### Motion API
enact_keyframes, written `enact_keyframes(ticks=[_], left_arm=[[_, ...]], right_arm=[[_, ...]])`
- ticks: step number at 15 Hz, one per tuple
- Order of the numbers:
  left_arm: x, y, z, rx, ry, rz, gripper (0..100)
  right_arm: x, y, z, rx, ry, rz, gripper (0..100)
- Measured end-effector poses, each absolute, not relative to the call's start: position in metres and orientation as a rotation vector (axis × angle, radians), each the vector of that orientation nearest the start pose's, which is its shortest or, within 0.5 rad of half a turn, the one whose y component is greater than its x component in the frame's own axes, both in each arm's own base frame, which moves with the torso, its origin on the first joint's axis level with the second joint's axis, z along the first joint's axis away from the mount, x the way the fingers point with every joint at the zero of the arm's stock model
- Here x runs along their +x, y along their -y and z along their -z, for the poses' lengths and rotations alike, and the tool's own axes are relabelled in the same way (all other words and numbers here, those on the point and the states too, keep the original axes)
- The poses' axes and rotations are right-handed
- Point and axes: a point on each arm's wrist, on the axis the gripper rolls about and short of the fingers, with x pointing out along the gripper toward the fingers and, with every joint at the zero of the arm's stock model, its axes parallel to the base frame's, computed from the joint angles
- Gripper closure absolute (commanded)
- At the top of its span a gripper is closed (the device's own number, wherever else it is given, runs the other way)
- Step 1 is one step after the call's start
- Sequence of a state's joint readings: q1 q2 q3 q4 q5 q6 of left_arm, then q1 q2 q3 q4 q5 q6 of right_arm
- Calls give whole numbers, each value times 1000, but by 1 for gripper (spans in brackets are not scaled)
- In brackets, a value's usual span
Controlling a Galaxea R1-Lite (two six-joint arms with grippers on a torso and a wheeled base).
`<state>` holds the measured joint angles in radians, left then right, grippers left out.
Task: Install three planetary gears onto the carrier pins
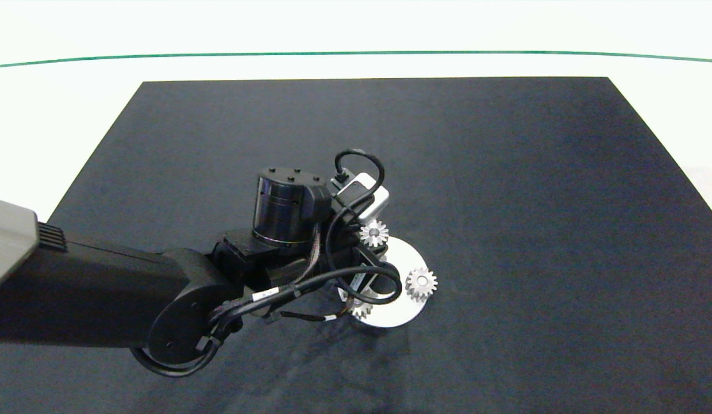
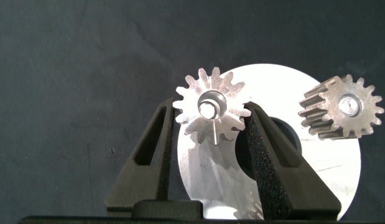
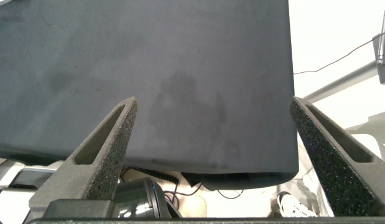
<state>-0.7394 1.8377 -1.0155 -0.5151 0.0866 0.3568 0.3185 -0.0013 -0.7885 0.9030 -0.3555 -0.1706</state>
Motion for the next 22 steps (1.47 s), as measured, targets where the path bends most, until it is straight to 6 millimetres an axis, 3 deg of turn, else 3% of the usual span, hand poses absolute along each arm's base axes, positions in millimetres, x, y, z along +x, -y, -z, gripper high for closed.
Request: enact_keyframes(ticks=[22], left_arm=[[264,238,-180,464,-172,695,90]], right_arm=[[-120,48,-164,-208,-115,27,0]])
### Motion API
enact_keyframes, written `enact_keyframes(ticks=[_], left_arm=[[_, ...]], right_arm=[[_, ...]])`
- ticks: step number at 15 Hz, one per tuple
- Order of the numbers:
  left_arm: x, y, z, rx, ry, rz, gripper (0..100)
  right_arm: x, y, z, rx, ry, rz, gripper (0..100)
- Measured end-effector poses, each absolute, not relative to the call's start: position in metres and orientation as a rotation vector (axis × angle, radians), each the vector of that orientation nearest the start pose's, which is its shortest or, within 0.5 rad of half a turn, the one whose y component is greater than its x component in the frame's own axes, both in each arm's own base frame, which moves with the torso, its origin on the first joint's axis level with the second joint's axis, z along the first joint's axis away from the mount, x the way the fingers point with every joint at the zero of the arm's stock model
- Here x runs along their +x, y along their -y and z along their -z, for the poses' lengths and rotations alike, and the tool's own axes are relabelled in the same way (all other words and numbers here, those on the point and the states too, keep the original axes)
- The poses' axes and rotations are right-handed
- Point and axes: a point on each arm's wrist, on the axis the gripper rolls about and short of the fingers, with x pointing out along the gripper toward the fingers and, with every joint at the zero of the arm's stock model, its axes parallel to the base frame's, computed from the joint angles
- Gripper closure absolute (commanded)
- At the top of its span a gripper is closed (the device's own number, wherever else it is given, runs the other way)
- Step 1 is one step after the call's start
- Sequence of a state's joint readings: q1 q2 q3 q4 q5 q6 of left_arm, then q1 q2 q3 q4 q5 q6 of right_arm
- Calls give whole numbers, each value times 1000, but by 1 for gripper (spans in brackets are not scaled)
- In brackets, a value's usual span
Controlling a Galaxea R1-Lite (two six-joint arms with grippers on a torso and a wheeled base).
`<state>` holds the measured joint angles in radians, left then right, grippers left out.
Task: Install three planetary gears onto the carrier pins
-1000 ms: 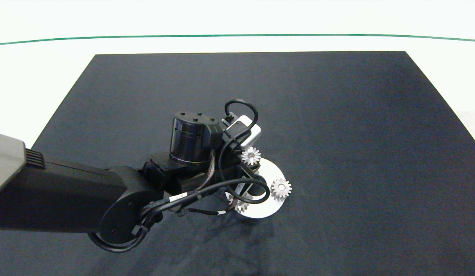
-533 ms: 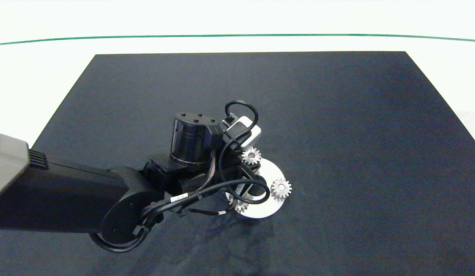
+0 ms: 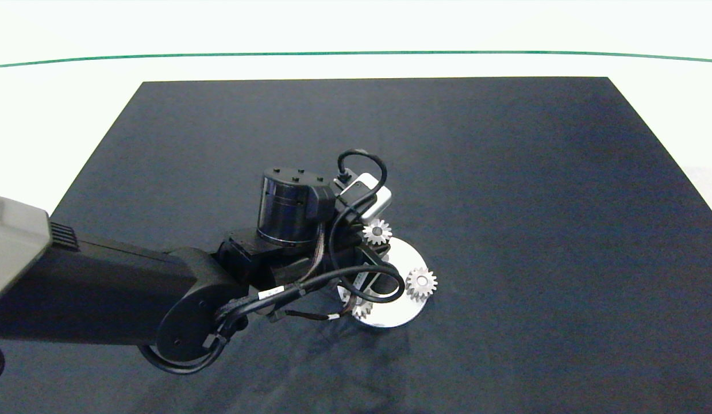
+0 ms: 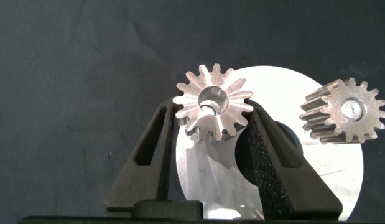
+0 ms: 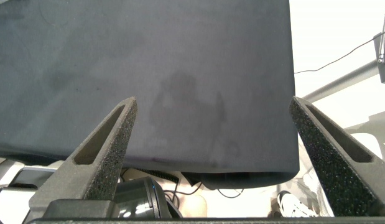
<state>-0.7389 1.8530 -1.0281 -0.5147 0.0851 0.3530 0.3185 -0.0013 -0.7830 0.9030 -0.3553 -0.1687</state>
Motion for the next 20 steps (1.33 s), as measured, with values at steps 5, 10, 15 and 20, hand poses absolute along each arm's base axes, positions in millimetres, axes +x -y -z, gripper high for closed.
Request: enact_keyframes(ticks=[5,10,15,20], left_arm=[[264,237,-179,465,-175,694,90],[263,235,-179,465,-178,692,90],[263,236,-179,464,-177,692,90],[263,235,-178,463,-181,692,90]], right_arm=[[-120,48,-164,-203,-120,27,0],[-119,48,-163,-199,-120,27,0],[-120,48,-164,-199,-118,28,0],[-119,48,-163,-199,-120,27,0]])
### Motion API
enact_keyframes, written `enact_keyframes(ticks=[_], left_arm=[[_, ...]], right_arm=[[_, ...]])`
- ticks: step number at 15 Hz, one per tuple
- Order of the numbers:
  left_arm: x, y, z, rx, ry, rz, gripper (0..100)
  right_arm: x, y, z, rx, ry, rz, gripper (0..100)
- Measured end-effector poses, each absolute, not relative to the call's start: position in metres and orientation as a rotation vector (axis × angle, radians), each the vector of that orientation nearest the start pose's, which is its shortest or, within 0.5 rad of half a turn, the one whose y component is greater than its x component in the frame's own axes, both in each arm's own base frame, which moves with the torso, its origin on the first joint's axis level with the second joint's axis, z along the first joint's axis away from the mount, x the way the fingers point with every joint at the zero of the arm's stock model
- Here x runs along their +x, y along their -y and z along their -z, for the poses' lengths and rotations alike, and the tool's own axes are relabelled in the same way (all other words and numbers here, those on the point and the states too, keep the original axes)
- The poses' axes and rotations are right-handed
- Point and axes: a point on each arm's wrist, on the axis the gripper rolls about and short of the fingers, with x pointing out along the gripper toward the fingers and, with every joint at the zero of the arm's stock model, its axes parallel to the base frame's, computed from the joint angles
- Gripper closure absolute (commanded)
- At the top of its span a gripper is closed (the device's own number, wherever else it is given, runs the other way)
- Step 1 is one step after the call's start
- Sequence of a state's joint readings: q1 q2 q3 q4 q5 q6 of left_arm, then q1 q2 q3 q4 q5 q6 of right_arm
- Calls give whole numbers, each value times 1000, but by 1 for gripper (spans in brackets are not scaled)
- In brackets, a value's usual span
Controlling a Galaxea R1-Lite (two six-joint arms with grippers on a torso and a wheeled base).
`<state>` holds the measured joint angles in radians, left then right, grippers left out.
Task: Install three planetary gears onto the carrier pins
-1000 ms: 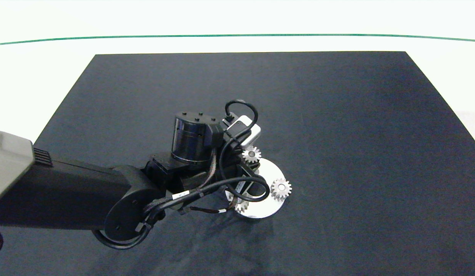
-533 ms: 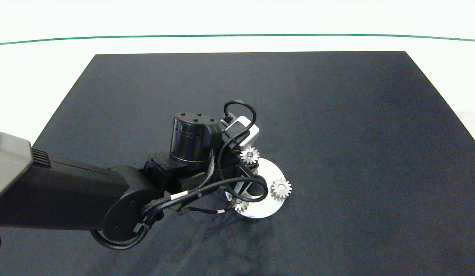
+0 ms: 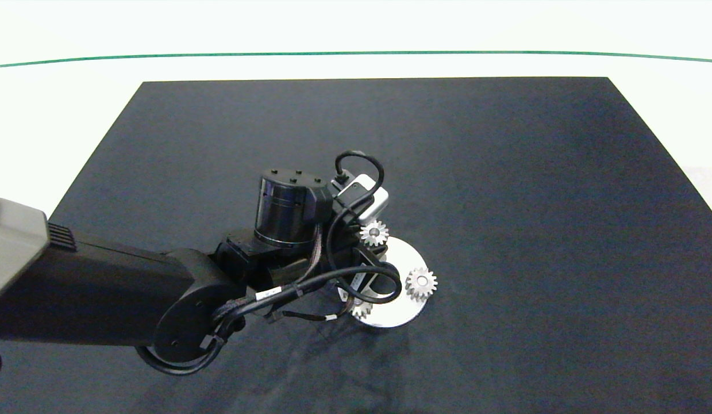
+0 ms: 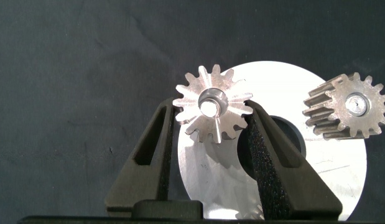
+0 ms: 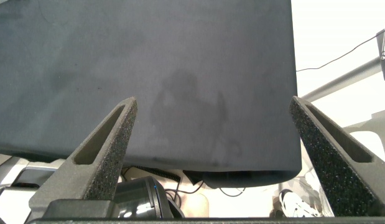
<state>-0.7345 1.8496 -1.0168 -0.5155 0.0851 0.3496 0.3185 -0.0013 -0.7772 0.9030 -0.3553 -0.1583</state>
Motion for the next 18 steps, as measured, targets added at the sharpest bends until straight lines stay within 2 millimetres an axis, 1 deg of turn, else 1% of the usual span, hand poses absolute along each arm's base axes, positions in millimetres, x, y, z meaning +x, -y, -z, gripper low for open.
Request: enact_keyframes(ticks=[8,9,18], left_arm=[[265,235,-178,464,-185,689,90],[265,235,-177,465,-186,688,0],[264,235,-177,467,-184,691,0]], right_arm=[[-120,48,-161,-207,-142,26,0],[-120,48,-161,-207,-142,26,0],[-121,48,-162,-206,-136,26,0]])
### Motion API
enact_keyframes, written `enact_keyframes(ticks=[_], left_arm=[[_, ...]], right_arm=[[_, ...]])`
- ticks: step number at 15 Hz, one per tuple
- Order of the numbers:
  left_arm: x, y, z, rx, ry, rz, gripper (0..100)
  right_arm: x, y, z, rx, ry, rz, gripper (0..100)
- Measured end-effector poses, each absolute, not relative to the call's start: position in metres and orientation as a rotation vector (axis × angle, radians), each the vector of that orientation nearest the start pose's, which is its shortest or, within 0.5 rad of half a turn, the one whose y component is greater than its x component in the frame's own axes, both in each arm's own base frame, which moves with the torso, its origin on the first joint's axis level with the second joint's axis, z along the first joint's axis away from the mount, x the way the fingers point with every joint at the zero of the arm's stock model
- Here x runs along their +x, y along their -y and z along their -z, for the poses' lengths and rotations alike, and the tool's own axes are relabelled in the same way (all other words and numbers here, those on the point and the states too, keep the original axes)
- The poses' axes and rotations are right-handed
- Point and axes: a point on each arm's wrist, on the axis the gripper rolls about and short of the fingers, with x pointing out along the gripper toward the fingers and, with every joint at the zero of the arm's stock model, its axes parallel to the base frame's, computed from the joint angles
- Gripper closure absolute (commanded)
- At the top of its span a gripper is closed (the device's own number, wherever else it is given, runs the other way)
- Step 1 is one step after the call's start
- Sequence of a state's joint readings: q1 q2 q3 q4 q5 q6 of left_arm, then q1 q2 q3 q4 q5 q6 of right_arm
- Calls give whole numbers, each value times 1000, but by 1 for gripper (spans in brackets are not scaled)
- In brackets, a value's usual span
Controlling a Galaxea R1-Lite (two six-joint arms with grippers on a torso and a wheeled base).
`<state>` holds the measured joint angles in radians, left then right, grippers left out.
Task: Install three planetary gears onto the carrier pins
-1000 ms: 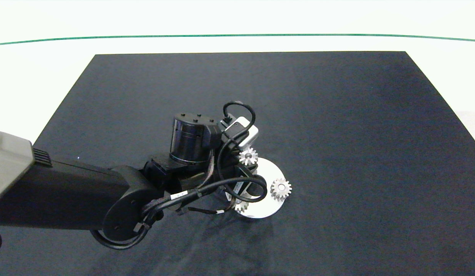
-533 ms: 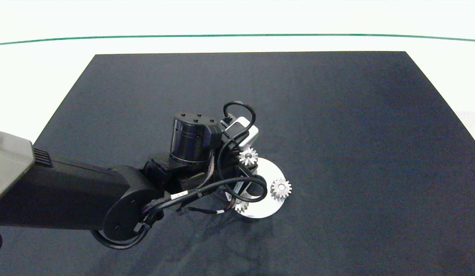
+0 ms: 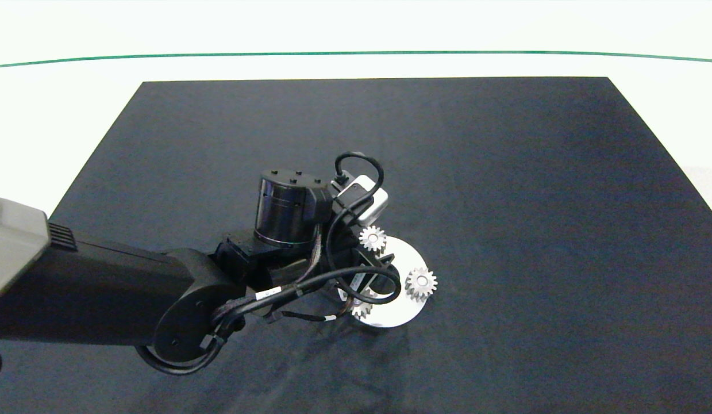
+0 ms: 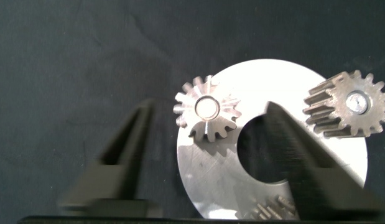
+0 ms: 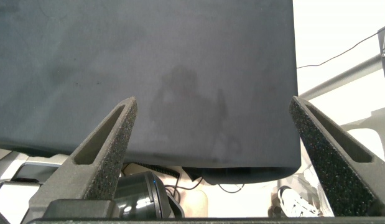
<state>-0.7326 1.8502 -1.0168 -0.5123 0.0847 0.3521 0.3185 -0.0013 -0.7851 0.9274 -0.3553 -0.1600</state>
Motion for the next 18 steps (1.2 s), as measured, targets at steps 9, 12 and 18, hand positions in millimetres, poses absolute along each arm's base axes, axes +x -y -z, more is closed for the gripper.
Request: enact_keyframes(ticks=[9,12,18], left_arm=[[235,198,-225,485,-252,674,0],[218,173,-249,476,-280,646,0],[174,77,-286,408,-361,397,0]], right_arm=[[-121,50,-167,-202,-99,14,0],[-116,49,-178,-193,-82,9,0],[-90,40,-208,-190,-105,3,0]])
